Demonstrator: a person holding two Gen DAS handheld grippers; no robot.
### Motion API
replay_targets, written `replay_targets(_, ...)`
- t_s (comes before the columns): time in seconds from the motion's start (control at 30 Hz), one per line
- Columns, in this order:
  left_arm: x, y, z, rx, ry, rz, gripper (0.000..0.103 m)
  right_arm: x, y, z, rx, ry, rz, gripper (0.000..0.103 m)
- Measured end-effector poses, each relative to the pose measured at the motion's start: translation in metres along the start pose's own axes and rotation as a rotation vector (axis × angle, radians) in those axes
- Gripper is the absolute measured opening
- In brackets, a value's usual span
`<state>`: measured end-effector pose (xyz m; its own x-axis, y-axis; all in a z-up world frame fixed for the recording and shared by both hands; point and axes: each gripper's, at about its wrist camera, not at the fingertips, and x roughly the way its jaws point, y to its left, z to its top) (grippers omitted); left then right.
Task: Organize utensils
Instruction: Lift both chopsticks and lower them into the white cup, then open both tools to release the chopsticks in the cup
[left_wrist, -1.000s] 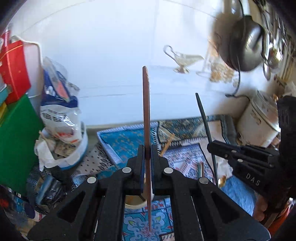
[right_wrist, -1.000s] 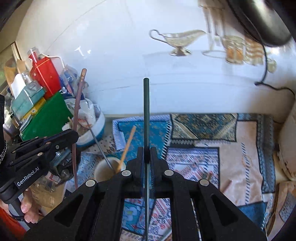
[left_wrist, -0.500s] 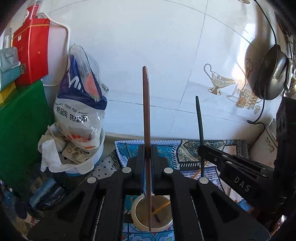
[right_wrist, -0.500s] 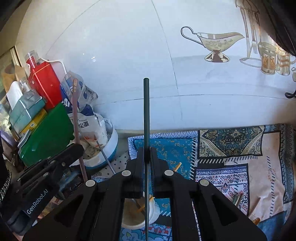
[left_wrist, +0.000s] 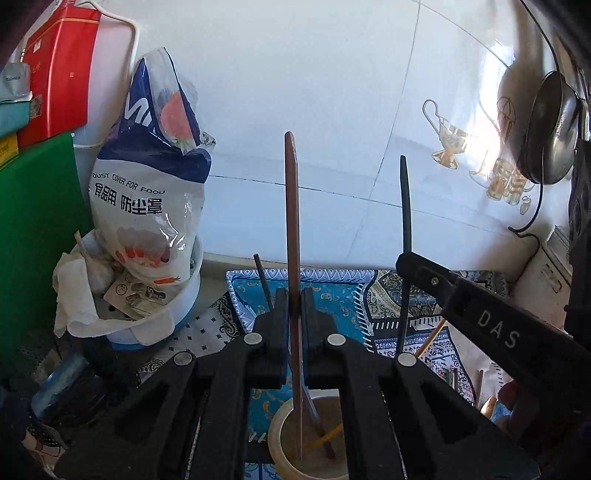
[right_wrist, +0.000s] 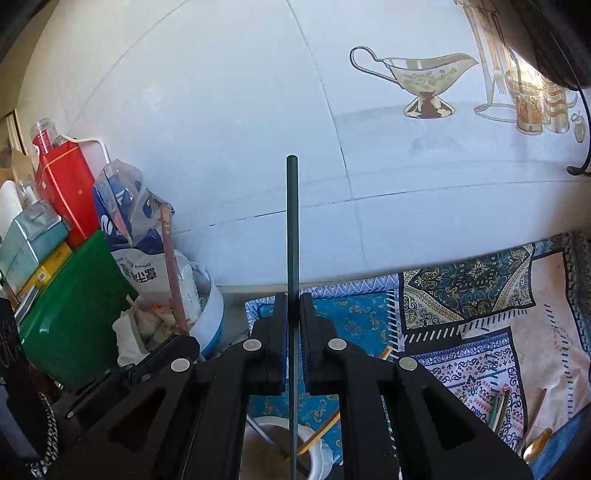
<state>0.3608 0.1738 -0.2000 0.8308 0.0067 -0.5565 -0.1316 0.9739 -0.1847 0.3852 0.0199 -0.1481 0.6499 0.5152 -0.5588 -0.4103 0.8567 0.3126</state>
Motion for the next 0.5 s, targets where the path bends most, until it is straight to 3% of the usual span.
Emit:
replay_targets(0.33, -0.001, 0.005, -0.024, 0.029, 0.078, -0.017, 0.004, -0.002, 0.000, -0.027, -0.036, 0.068, -0.012, 0.006)
replay_targets(0.5, -0.004, 0.005, -0.032, 0.032, 0.156, -0.032, 0.004, -0.004, 0.003, -0.038, -0.100, 0.171, -0.019, 0.006)
